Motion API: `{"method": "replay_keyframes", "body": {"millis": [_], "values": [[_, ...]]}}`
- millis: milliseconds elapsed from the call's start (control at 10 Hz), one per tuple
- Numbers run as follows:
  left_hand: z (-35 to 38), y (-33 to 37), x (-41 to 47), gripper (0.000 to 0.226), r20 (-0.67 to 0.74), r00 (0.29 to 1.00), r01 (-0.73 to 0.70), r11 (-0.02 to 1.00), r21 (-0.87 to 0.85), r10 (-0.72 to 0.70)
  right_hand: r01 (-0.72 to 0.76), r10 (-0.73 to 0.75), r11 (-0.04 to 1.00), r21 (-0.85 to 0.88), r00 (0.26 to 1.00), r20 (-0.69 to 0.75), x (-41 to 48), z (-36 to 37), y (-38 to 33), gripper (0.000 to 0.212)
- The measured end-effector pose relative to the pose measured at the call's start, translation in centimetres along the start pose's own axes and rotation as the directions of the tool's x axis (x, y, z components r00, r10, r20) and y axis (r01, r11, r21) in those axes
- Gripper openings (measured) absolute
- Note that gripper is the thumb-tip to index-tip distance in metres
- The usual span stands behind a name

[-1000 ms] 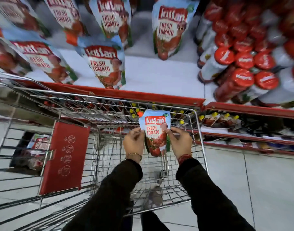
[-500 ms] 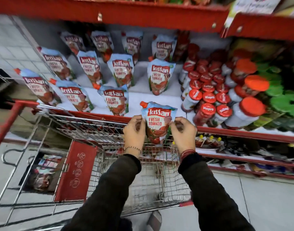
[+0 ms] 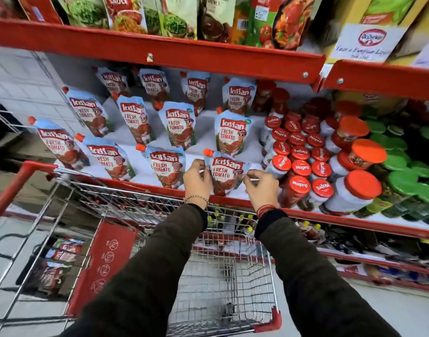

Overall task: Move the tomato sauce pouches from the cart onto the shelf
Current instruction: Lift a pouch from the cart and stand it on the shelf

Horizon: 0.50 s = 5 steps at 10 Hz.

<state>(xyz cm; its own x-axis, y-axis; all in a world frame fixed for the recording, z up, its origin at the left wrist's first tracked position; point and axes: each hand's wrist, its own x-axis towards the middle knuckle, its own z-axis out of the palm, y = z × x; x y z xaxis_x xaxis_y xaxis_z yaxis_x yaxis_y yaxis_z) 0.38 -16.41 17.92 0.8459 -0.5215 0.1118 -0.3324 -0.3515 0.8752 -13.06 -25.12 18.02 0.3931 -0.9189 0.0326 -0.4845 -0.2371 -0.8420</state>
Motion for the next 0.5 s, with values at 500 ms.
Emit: {"method": "replay_keyframes", "body": {"millis": [500], "values": [[-2.0, 0.9, -1.7, 0.031, 0.052, 0.996, 0.083, 0.982, -0.167, -0.075, -0.037, 0.032, 0.996, 0.080, 0.997, 0.068, -0.8, -1.1, -1.7, 0.023]]}}
